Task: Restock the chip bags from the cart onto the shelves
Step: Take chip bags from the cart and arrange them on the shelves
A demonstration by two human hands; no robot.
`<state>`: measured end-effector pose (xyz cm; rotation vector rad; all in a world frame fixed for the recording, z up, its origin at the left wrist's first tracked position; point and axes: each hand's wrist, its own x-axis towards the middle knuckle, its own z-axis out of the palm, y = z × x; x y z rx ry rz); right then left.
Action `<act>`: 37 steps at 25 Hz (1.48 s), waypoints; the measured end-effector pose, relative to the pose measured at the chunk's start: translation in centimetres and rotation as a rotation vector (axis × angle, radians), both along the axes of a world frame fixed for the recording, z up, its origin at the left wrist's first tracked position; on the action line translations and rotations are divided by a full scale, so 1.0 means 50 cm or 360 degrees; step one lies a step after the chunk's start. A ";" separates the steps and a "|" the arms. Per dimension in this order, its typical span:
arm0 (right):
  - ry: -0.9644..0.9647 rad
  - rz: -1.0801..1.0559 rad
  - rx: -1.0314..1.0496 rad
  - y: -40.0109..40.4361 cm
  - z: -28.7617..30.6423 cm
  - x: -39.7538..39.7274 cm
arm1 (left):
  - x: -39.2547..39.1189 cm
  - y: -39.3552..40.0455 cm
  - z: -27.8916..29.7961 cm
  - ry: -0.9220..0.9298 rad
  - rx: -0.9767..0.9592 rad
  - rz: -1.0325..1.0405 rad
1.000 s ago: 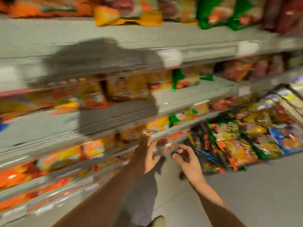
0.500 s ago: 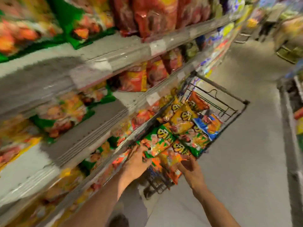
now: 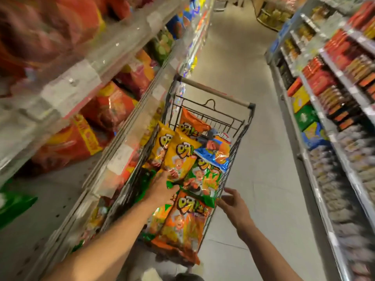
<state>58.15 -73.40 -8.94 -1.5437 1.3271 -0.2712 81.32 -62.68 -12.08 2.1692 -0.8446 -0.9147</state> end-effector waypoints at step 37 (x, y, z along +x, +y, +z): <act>0.1453 0.3118 -0.1978 -0.538 0.005 0.381 | 0.122 -0.220 -0.036 -0.0118 -0.0018 0.0813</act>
